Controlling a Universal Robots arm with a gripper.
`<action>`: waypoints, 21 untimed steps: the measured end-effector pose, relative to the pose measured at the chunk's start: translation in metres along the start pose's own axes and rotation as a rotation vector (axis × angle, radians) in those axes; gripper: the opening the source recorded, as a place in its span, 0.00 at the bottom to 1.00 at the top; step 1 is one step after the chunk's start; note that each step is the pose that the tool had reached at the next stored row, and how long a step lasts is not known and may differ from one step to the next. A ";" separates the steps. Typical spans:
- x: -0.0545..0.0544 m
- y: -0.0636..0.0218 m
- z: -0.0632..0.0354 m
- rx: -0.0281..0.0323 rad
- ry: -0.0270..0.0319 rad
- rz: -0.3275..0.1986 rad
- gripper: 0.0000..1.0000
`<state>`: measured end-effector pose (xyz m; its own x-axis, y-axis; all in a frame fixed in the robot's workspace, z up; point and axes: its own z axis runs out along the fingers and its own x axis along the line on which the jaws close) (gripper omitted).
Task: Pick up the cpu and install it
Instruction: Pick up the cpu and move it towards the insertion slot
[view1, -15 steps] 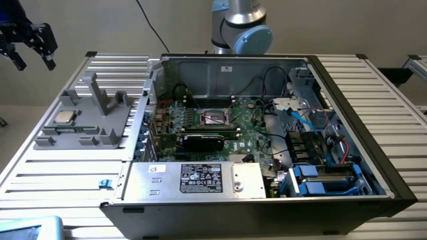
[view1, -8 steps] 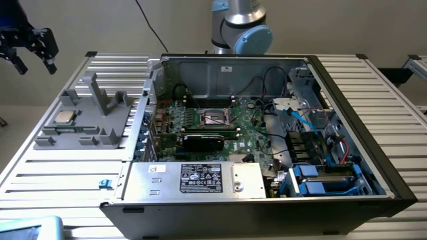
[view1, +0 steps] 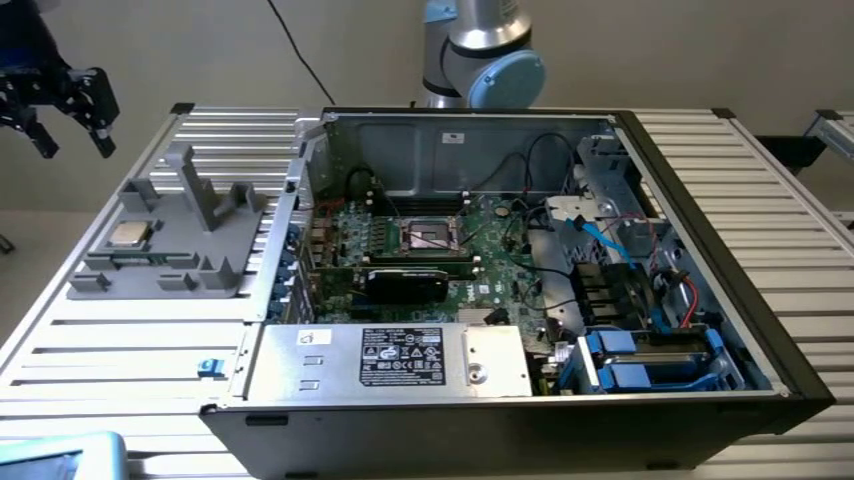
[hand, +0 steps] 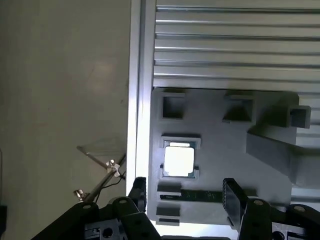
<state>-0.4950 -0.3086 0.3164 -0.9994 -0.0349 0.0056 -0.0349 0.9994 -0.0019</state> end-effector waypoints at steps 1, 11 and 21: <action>0.000 0.0000 0.0019 0.0000 0.0000 0.000 0.73; 0.001 -0.0001 0.0200 0.0001 0.0001 0.000 0.73; 0.002 -0.0020 0.0383 0.0000 0.0049 -0.019 0.73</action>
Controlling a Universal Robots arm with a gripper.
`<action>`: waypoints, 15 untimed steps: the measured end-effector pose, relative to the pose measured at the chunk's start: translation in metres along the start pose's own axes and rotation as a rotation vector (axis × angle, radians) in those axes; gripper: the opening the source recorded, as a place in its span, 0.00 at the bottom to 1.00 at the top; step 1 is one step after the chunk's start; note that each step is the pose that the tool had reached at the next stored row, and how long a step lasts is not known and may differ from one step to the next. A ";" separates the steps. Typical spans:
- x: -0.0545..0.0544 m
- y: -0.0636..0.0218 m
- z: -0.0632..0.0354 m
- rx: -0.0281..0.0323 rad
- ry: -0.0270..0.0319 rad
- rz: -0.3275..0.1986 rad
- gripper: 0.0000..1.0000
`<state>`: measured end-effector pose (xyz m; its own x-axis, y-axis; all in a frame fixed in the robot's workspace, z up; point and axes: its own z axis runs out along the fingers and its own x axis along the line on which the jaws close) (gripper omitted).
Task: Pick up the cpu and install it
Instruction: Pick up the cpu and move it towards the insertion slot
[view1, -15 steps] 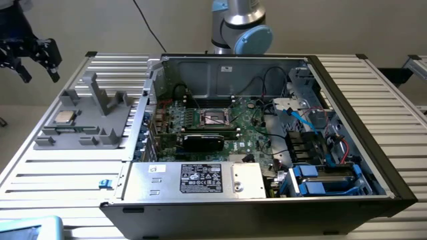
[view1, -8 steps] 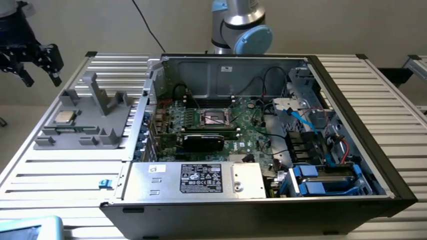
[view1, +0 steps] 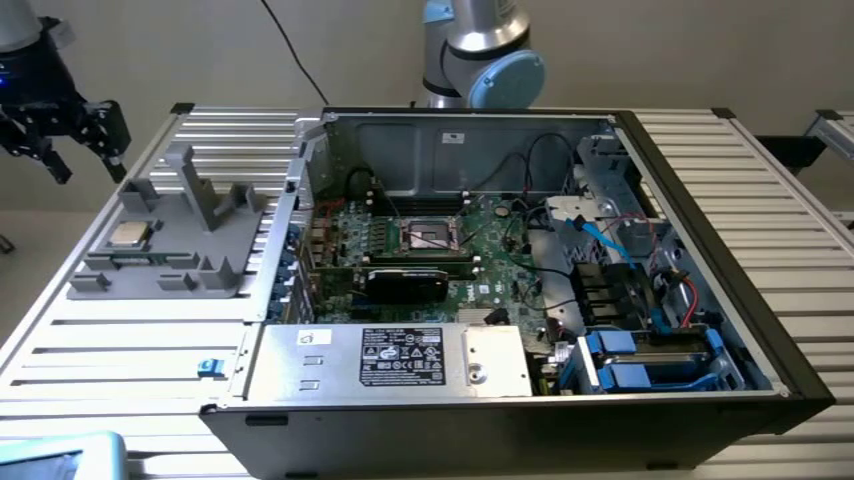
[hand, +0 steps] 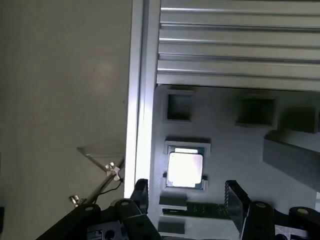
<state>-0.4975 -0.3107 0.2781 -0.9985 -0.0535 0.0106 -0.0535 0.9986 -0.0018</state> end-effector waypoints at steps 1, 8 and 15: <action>0.000 0.0000 0.0019 0.0000 0.0001 0.000 0.73; 0.000 -0.0004 0.0144 0.0000 0.0009 0.000 0.80; 0.000 -0.0040 0.0252 0.0004 0.0067 0.000 0.80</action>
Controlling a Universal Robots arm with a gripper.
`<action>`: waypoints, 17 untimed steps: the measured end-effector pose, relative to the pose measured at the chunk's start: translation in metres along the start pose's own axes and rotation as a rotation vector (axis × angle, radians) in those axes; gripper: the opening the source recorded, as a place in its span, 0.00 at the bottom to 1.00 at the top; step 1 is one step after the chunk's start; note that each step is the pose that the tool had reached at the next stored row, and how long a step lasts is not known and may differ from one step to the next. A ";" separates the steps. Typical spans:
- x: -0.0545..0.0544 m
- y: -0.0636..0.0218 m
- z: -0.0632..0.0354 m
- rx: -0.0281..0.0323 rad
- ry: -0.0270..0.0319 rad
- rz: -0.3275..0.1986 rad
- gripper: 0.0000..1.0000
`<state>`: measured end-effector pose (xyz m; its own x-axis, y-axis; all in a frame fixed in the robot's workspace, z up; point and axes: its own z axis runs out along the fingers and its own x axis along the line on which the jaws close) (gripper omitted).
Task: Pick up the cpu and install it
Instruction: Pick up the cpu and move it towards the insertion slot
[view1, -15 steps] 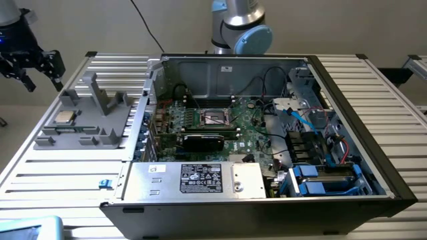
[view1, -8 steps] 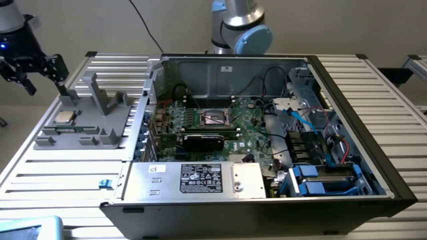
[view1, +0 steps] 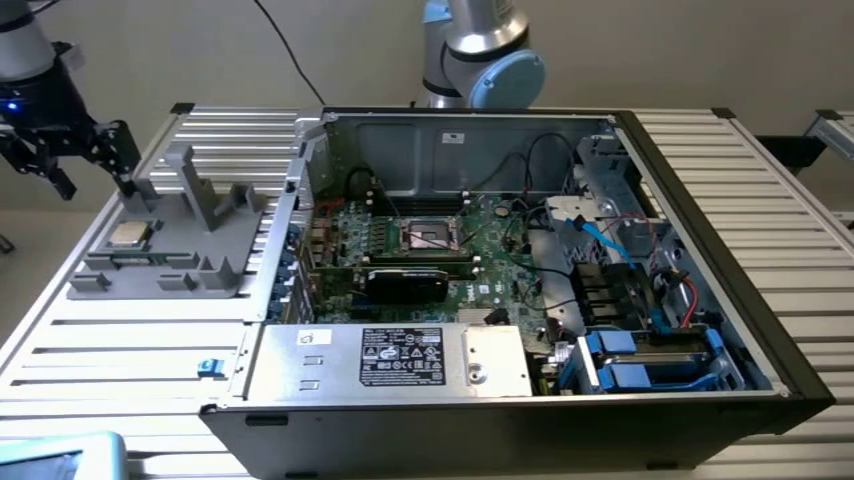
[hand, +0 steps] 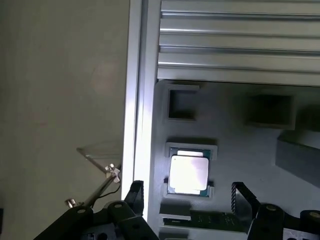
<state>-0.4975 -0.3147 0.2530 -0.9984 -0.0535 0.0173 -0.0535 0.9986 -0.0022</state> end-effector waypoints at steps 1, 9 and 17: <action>0.000 -0.0002 0.0007 0.0016 0.0011 0.000 0.80; 0.000 -0.0003 0.0096 0.0159 0.0028 0.000 0.80; 0.000 -0.0005 0.0107 0.0167 0.0042 0.000 0.80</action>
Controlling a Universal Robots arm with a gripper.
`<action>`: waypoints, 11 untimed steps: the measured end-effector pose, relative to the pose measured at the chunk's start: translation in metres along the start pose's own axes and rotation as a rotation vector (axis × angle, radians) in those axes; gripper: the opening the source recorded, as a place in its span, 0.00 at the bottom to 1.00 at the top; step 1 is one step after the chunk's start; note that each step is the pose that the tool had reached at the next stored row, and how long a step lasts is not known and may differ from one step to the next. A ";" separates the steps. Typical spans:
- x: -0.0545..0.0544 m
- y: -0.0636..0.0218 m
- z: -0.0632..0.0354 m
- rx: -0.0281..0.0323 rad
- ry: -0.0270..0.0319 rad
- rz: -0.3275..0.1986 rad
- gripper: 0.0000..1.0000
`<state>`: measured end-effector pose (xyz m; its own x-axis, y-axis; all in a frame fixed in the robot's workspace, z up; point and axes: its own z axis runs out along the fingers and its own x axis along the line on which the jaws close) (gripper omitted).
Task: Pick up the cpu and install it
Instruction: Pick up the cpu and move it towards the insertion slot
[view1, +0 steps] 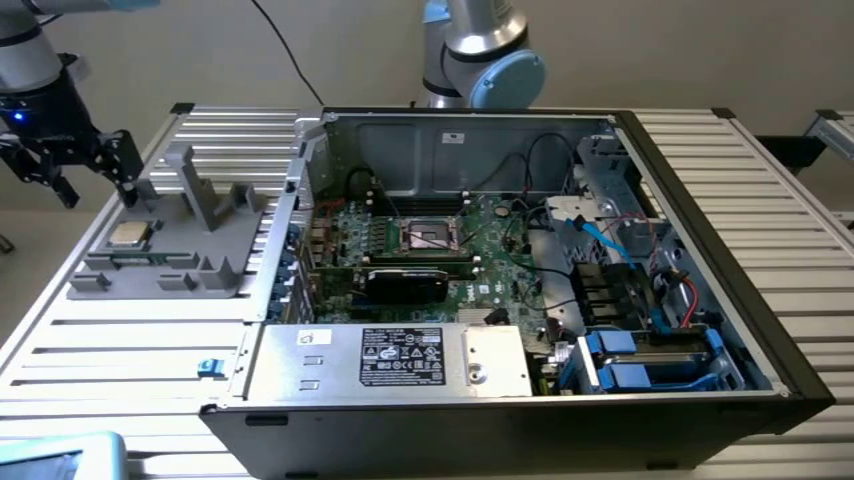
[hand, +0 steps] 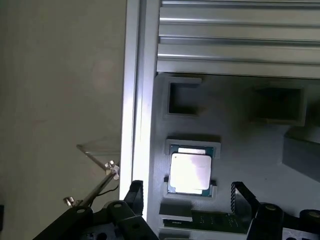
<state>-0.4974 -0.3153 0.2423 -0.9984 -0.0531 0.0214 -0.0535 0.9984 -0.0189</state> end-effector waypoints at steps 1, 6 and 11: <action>0.000 0.0000 0.0000 0.0000 0.0000 0.000 0.80; 0.000 0.0000 0.0004 0.0000 -0.0001 0.000 0.80; 0.000 -0.0001 0.0072 -0.0002 0.0104 0.000 0.80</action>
<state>-0.4972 -0.3155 0.2351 -0.9981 -0.0532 0.0318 -0.0538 0.9984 -0.0186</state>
